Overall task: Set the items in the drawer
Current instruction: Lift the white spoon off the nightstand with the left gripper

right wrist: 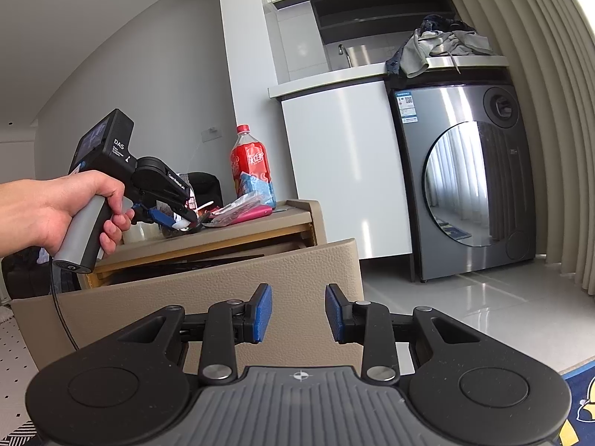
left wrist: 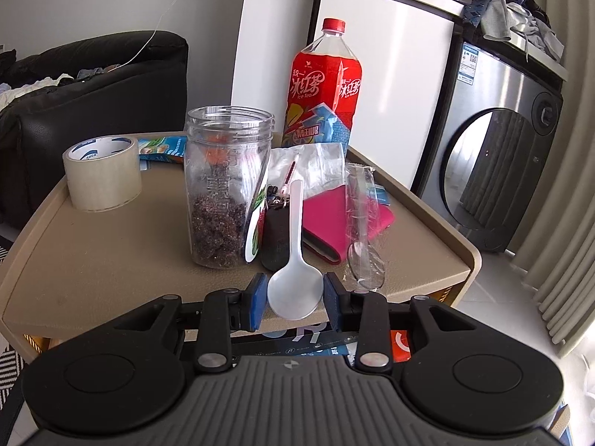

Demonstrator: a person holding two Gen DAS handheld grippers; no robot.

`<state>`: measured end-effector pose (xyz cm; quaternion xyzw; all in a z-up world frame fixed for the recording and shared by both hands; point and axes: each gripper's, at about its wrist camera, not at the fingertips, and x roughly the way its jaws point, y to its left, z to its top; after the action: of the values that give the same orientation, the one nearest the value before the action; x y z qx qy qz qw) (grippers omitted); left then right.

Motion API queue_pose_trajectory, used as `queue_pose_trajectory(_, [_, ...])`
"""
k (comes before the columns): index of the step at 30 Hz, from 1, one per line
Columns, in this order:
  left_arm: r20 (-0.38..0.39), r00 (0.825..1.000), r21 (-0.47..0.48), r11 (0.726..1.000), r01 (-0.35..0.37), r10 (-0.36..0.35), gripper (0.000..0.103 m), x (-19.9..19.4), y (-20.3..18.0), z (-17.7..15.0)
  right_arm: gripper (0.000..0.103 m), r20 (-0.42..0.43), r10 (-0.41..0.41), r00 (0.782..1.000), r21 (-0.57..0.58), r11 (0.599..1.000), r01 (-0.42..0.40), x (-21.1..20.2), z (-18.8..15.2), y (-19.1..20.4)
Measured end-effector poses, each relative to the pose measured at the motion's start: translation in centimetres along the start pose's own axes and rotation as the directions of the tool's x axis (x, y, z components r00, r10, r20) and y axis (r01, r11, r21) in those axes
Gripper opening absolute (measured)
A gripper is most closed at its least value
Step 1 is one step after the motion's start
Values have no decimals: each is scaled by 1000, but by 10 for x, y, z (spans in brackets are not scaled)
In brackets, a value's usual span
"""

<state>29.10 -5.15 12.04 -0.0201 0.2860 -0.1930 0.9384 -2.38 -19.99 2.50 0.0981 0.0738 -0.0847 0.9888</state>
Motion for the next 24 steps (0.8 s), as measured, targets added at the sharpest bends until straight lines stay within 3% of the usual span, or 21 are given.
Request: queue_pose_trajectory(24, [77, 995, 37, 998, 54, -56, 37, -51, -7, -20, 36, 13, 7, 1000, -32, 999, -7, -5, -4, 7])
